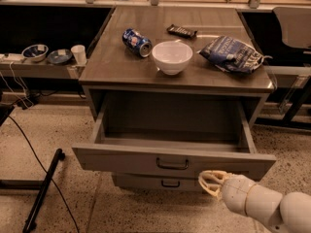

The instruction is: Close top drawer

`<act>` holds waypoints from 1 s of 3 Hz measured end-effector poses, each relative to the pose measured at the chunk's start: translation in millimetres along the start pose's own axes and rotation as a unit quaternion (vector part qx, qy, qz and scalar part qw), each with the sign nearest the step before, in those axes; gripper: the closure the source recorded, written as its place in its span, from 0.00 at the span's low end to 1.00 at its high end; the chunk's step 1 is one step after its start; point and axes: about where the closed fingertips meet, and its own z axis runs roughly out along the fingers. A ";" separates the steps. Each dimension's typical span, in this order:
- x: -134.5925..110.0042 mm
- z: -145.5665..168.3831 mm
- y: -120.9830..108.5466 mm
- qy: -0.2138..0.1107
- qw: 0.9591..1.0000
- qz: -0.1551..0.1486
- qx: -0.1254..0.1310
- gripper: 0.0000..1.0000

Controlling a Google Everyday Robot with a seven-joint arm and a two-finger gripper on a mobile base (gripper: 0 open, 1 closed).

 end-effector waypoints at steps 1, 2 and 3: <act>-9.8 23.4 -15.7 -0.025 0.999 -0.031 -0.006 1.00; -13.7 48.6 -38.5 -0.051 0.997 -0.053 0.003 1.00; -33.3 81.2 -72.5 -0.064 0.994 -0.086 0.019 1.00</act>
Offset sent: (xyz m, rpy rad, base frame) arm 0.1015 0.0177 -0.0039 0.0289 -0.2035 0.0968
